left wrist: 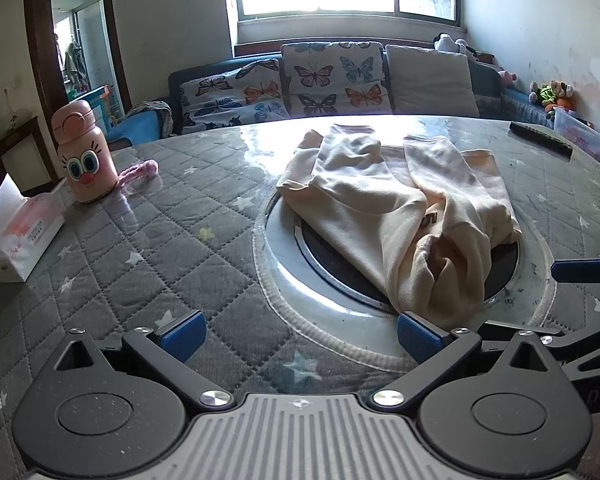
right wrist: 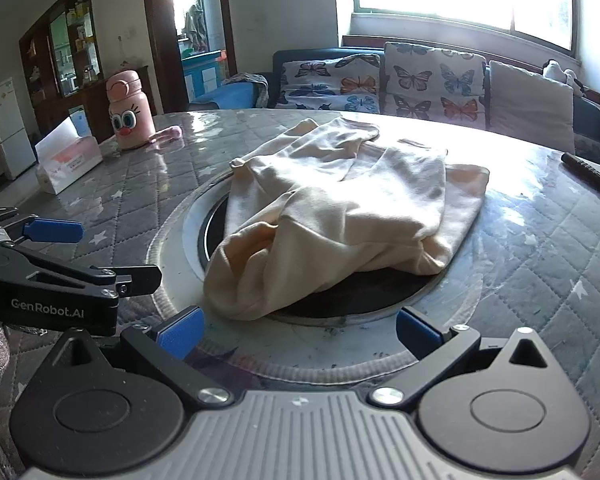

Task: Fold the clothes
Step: 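Move both grippers toward the crumpled cream shirt, then grasp the shirt hem with the left gripper while the right gripper grasps the hem beside it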

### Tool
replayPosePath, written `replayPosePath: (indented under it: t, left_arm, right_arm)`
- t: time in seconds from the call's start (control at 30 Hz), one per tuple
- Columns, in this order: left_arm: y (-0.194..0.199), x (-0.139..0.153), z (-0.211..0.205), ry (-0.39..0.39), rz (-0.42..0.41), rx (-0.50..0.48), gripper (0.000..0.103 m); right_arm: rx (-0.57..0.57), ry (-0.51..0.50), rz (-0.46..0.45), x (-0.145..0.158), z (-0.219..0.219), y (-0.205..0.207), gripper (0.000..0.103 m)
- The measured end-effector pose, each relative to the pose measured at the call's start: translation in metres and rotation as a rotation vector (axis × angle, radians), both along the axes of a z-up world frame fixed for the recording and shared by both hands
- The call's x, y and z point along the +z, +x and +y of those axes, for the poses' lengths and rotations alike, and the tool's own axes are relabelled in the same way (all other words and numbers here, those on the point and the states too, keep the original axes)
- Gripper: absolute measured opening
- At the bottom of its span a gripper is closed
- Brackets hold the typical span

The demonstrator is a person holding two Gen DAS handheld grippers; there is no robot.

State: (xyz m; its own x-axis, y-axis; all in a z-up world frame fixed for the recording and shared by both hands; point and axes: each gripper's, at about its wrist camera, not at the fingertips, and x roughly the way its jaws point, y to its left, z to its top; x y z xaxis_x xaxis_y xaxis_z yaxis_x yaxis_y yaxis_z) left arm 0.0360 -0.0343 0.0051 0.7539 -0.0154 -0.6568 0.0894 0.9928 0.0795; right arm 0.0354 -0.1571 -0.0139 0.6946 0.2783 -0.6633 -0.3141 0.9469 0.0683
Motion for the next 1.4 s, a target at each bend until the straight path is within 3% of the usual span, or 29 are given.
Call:
replayPosePath:
  t: [0.57, 0.97, 1.17, 1.4]
  left_arm:
    - [0.022, 0.010, -0.010, 0.019, 0.001, -0.025, 0.102]
    - [0.054, 0.023, -0.030, 0.044, -0.019, -0.110, 0.066]
    - [0.073, 0.019, -0.046, 0.042, 0.003, -0.186, 0.064]
    - [0.084, 0.013, -0.062, 0.022, 0.012, -0.304, 0.065]
  right_arm:
    - [-0.028, -0.002, -0.005, 0.011, -0.018, 0.023, 0.098]
    - [-0.053, 0.006, -0.001, 0.022, -0.033, 0.056, 0.082]
    - [-0.058, 0.027, 0.010, 0.027, -0.039, 0.076, 0.067]
    - [-0.034, 0.069, 0.025, 0.031, -0.037, 0.103, 0.061]
